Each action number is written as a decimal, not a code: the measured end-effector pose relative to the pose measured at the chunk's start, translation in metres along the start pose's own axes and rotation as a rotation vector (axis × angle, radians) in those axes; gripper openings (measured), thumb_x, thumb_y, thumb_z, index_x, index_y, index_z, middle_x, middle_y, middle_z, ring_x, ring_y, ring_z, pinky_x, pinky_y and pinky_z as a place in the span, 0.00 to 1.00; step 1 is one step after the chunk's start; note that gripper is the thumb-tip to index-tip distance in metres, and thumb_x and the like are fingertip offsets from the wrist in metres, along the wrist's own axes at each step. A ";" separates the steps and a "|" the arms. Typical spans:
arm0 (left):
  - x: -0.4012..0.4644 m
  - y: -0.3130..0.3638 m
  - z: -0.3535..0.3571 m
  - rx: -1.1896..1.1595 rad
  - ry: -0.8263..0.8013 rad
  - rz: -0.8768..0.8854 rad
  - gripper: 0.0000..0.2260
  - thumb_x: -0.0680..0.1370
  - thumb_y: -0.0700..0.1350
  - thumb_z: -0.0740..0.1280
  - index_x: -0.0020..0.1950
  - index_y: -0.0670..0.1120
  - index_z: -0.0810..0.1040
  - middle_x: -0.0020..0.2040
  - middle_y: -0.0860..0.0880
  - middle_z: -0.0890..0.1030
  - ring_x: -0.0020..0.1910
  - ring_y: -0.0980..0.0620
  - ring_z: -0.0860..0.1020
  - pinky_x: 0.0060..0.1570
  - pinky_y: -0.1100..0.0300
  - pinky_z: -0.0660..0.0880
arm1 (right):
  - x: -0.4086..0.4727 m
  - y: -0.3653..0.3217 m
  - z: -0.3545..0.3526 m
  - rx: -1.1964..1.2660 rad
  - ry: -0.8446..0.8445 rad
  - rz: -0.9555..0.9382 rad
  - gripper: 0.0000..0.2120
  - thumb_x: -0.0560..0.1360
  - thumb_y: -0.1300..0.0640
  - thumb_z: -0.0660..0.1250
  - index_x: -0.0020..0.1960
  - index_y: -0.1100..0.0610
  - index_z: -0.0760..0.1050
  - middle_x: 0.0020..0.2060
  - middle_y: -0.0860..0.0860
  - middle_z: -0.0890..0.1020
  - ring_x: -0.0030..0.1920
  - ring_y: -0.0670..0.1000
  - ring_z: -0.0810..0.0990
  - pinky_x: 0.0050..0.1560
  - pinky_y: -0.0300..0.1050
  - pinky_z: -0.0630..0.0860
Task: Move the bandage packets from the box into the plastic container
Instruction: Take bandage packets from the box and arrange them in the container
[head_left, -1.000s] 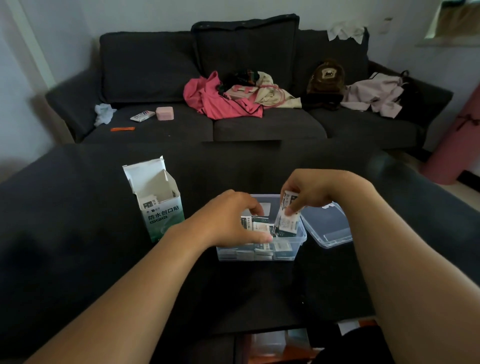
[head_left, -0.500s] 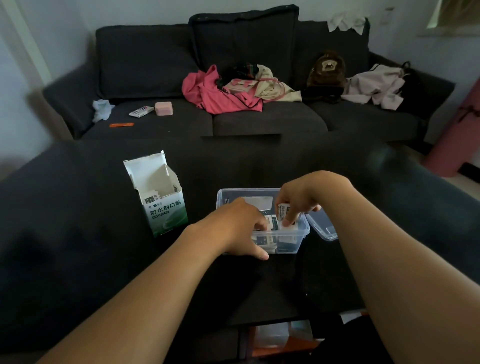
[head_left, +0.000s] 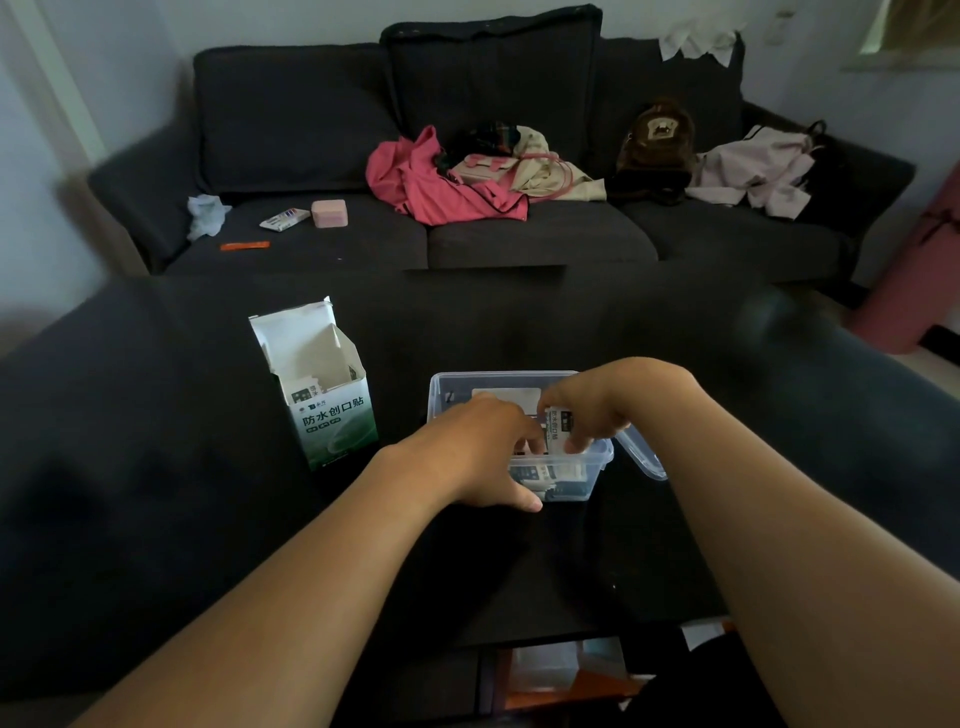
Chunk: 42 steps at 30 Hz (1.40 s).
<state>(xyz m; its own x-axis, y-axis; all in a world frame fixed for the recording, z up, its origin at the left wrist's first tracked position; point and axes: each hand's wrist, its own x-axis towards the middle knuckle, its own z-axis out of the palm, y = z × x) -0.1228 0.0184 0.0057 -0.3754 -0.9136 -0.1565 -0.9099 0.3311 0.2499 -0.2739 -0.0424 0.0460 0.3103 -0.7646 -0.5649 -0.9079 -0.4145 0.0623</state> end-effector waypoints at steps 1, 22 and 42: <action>0.000 0.000 0.000 -0.001 -0.001 0.000 0.26 0.69 0.63 0.76 0.65 0.59 0.77 0.63 0.55 0.77 0.63 0.51 0.75 0.58 0.54 0.76 | 0.001 0.000 0.001 -0.006 0.011 0.001 0.28 0.78 0.56 0.70 0.76 0.51 0.66 0.66 0.53 0.76 0.64 0.54 0.76 0.67 0.53 0.73; -0.006 -0.003 -0.003 0.027 0.011 0.007 0.27 0.70 0.61 0.77 0.68 0.58 0.77 0.69 0.55 0.73 0.69 0.51 0.70 0.64 0.51 0.74 | 0.004 0.001 0.004 0.074 0.049 -0.038 0.28 0.76 0.55 0.73 0.74 0.53 0.69 0.70 0.51 0.75 0.63 0.52 0.76 0.65 0.49 0.74; -0.066 -0.068 -0.048 -0.590 1.127 -0.065 0.14 0.67 0.42 0.68 0.52 0.49 0.80 0.44 0.50 0.79 0.40 0.52 0.74 0.41 0.61 0.72 | 0.001 -0.048 -0.038 0.405 0.683 -0.282 0.02 0.77 0.54 0.71 0.48 0.47 0.83 0.46 0.45 0.83 0.48 0.46 0.81 0.55 0.48 0.80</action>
<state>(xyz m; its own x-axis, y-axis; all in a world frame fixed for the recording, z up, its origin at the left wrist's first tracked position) -0.0276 0.0444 0.0448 0.2873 -0.7143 0.6382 -0.5962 0.3881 0.7028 -0.2193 -0.0422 0.0742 0.5246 -0.8436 0.1147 -0.7612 -0.5251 -0.3805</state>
